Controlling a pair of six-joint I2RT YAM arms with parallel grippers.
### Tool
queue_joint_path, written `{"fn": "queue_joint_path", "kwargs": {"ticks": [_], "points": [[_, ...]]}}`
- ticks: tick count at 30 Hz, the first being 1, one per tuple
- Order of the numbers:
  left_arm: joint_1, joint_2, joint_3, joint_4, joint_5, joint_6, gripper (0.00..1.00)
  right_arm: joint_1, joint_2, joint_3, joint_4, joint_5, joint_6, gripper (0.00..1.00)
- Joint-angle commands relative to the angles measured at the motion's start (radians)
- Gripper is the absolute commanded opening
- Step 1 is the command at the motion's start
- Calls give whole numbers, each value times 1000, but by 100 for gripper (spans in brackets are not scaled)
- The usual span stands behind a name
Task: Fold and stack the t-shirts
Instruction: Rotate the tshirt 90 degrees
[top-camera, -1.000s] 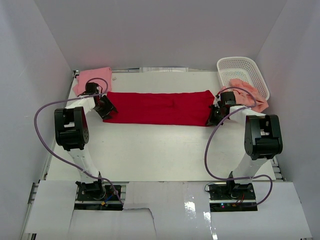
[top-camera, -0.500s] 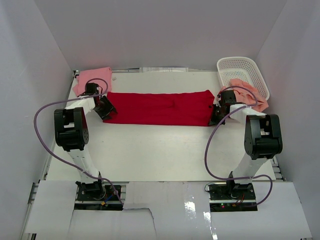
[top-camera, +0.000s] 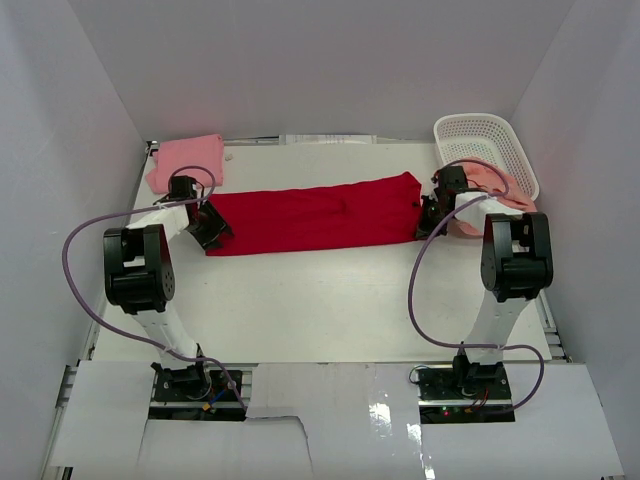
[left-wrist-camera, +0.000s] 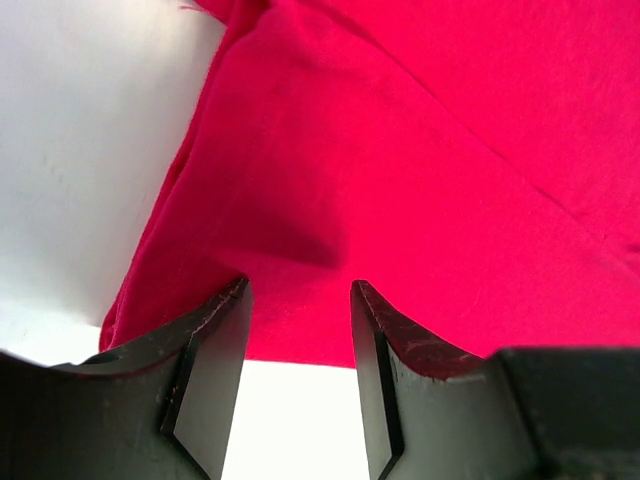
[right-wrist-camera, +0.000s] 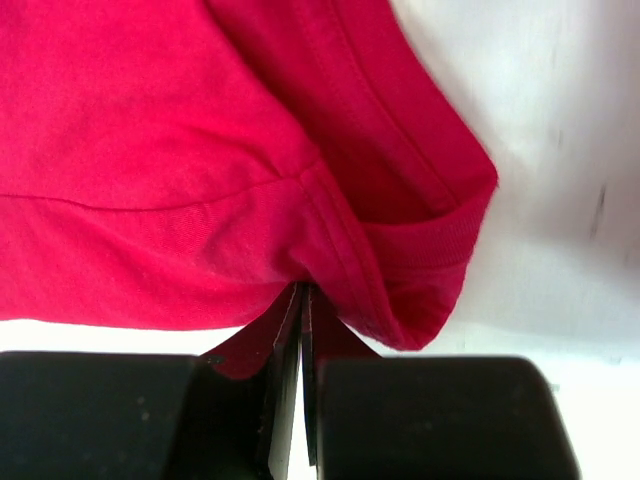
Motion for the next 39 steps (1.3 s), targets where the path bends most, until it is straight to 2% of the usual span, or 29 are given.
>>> {"fn": "queue_joint_path", "kwargs": {"ticks": [1, 15, 18, 21, 33, 39], "points": [[9, -32, -73, -85, -65, 21, 56, -5, 75, 65, -23, 23, -17, 8], [-3, -191, -303, -79, 38, 19, 56, -5, 345, 421, -84, -58, -17, 9], [-44, -237, -351, -74, 47, -4, 56, -5, 394, 487, -75, -116, -17, 11], [-130, -274, -388, -76, 50, -56, 56, -5, 438, 544, -49, -146, -9, 12], [-253, -412, -544, -82, 81, -172, 55, -7, 636, 835, -46, -262, 34, 14], [-319, -518, -618, -114, 96, -235, 55, -8, 698, 931, -52, -275, 38, 15]]}}
